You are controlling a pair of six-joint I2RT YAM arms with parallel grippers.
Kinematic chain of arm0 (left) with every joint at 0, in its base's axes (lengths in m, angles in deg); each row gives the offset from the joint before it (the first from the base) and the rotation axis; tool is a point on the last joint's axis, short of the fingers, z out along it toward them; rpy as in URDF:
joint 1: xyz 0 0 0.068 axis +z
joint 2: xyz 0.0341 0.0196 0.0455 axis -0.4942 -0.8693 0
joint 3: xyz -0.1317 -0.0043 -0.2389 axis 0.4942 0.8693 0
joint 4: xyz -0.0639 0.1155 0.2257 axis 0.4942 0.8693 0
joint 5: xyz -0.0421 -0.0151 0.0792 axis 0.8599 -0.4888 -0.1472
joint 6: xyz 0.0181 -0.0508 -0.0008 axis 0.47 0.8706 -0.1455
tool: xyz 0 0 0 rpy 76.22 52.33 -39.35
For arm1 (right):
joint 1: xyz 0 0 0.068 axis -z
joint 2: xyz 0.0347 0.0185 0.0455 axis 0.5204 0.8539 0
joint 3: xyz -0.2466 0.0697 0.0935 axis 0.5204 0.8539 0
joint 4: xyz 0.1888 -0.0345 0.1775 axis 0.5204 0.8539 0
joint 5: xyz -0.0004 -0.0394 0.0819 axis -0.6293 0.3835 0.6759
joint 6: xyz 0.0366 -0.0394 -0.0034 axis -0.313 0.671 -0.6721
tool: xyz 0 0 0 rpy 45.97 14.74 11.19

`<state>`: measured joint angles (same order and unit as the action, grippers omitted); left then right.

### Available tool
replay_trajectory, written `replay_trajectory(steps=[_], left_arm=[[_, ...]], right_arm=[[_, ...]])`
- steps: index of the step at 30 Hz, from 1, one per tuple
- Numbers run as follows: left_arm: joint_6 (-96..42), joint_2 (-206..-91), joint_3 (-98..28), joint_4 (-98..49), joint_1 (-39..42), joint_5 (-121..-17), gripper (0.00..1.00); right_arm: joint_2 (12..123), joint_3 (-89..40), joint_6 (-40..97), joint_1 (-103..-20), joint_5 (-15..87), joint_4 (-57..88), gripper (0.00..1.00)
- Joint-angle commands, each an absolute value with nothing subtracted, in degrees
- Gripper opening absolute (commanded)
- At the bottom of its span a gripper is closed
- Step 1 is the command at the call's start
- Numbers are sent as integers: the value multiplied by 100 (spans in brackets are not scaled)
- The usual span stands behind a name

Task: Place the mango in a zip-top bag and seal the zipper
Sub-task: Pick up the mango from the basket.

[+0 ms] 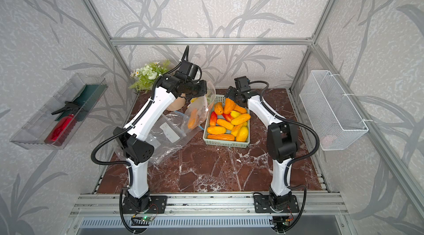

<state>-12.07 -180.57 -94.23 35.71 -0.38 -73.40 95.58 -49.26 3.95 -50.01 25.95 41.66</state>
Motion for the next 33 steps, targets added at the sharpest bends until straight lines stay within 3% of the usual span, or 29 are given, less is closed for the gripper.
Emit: replay_trajectory(steps=[1,9,11,15,18,25,33], left_arm=[[-1340,-18118,-9606,3604,-62,-7409,0],[-1336,-18123,-9590,3632,-93,-7339,0],[-1338,-18124,-9565,3635,-97,-7345,0],[-1347,-18133,-9563,3635,-102,-7340,0],[-1345,-18147,-9583,3637,-98,-7317,0],[-1376,-18154,-9610,3688,-103,-7327,0],[-1380,-18183,-9625,3705,-90,-7326,0]], right_arm=[[10248,-5738,1463,-4902,2957,4781,96],[11176,-6664,1637,-4819,2935,4905,91],[11414,-7014,1630,-4799,3036,5064,82],[11487,-7426,1746,-4797,3162,5294,53],[10642,-6569,1658,-4806,3086,4403,46],[8245,-4263,1242,-4925,3200,1708,43],[7647,-3099,318,-5025,4101,-1120,43]])
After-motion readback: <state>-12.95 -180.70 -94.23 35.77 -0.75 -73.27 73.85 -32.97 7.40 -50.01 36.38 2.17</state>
